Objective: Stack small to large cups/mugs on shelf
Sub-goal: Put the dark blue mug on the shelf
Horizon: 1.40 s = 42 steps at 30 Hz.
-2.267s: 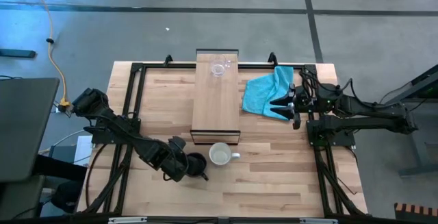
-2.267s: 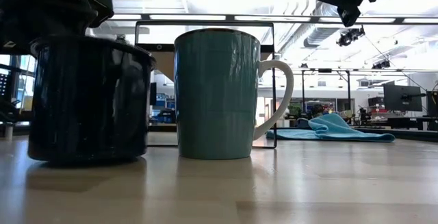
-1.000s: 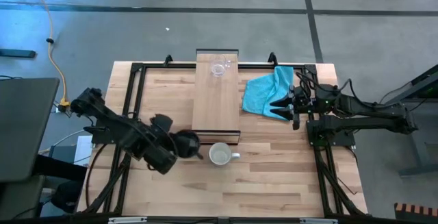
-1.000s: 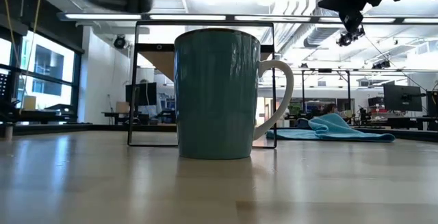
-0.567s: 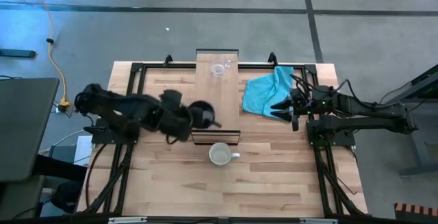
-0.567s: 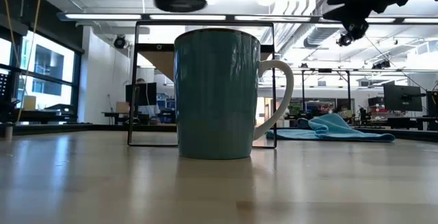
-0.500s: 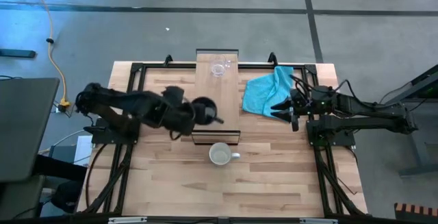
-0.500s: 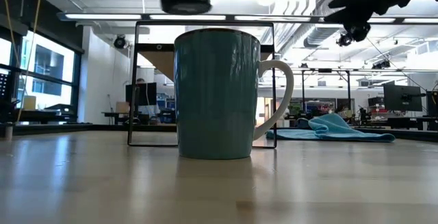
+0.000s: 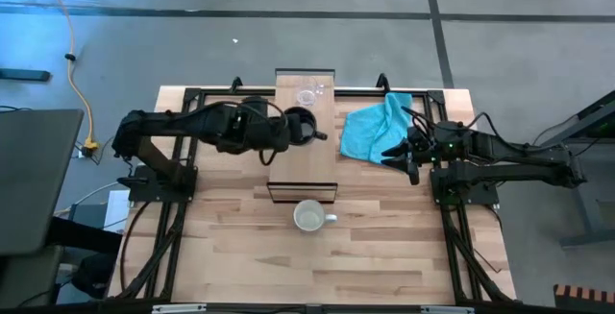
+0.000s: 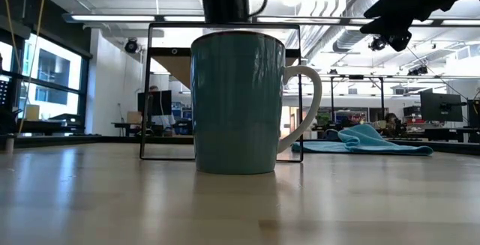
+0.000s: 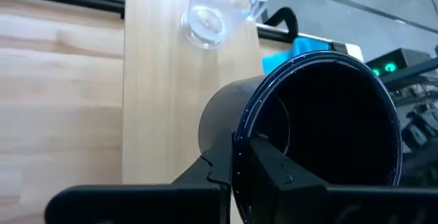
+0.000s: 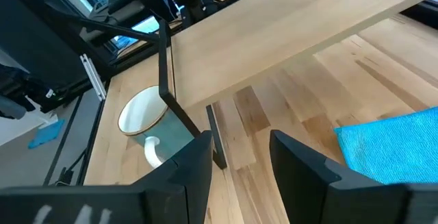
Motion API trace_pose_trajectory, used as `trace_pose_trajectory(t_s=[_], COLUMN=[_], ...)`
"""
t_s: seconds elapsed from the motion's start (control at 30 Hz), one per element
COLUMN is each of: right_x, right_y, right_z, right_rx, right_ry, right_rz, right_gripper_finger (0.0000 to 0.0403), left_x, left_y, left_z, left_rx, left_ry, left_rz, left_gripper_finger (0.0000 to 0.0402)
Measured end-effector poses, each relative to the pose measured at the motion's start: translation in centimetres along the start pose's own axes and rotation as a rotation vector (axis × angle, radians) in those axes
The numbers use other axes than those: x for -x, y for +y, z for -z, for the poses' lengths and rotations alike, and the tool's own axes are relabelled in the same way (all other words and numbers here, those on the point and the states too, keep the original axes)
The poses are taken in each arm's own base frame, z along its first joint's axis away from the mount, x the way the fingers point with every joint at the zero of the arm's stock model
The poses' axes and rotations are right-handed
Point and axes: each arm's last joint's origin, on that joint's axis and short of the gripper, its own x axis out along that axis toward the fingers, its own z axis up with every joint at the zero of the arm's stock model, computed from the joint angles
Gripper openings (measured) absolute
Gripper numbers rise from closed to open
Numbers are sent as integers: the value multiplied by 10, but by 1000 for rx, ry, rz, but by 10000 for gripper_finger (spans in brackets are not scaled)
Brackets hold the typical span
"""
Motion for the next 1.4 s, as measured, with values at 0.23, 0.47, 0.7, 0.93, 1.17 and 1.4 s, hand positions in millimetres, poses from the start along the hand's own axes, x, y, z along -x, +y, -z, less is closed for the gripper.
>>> trace_pose_trajectory(t_s=[0.23, 0.47, 0.7, 0.93, 1.17, 1.4], right_x=[1, 4, 4, 4, 4, 4], right_y=[-1, -2, -2, -2, -3, -3], right_z=[3, 6, 6, 7, 9, 9], right_rx=[-15, -25, -25, -27, -29, -29], right_ry=[30, 48, 50, 59, 80, 79], right_rz=[13, 23, 23, 27, 35, 35], right_gripper_finger=[137, 137, 137, 137, 137, 137], left_x=[-26, -35, -42, -51, -55, -60], left_y=[-11, -11, -9, -9, -8, -3], left_z=[7, 6, -4, -15, -20, -27], left_rx=[1, 11, 50, 56, 48, 59], left_ry=[36, 34, 25, 97, 148, 182], left_rz=[-26, -55, -77, -66, -66, -103], left_gripper_finger=[8, 8, 8, 8, 8, 8])
